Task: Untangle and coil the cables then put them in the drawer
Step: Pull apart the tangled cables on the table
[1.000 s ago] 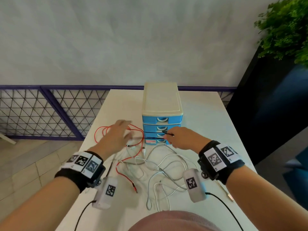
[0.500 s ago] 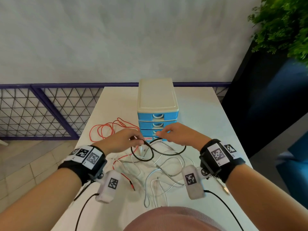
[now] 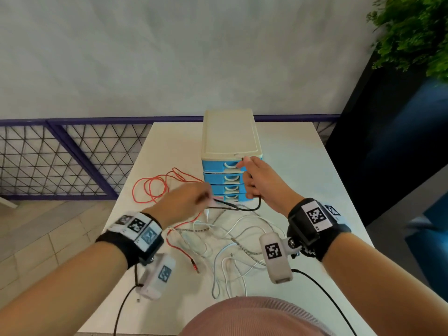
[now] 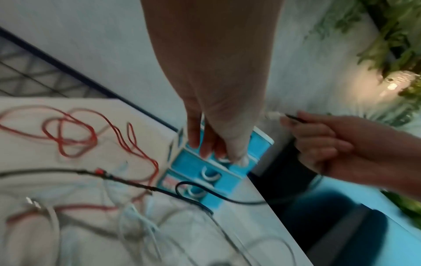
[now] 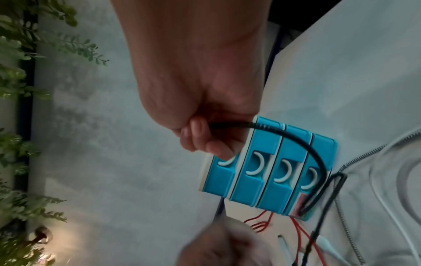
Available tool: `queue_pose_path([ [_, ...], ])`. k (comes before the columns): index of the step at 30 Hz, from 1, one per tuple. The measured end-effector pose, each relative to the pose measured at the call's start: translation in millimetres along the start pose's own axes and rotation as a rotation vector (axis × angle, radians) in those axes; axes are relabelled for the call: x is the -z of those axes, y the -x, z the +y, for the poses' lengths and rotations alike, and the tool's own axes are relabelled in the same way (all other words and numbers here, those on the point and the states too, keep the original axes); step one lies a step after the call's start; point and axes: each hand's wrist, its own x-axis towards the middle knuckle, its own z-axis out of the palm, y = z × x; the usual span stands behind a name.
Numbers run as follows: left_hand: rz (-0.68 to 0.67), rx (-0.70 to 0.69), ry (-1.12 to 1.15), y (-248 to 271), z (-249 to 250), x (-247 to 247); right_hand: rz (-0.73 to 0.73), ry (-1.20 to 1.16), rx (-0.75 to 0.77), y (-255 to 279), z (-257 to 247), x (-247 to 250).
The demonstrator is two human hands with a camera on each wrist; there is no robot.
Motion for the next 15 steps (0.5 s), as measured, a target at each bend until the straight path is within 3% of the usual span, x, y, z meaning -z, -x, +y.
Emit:
queue_pose_path([
  [3,-0.404,-0.131,0.0,-1.5,20.6,-42.8,0.014,0.04,-0.003,-4.1,5.3,1.2],
  [6,-0.558,-0.126,-0.019,-1.2,23.5,-83.0,-0.025,-0.009,-0.08,-3.0,5.4,5.1],
  [9,-0.534,-0.134,0.079,-5.0,31.3,-86.6,-0.031,0.169,-0.09,0.7,8.9,12.0],
  [12,-0.38,-0.159,0.177,-16.8,45.0,-56.9,-0.051,0.469,-0.046,2.9,18.6,20.0],
  [15,-0.199,-0.117,0.285,-30.5,47.9,-22.2,-0.09,0.427,-0.027,3.7,23.8,22.4],
])
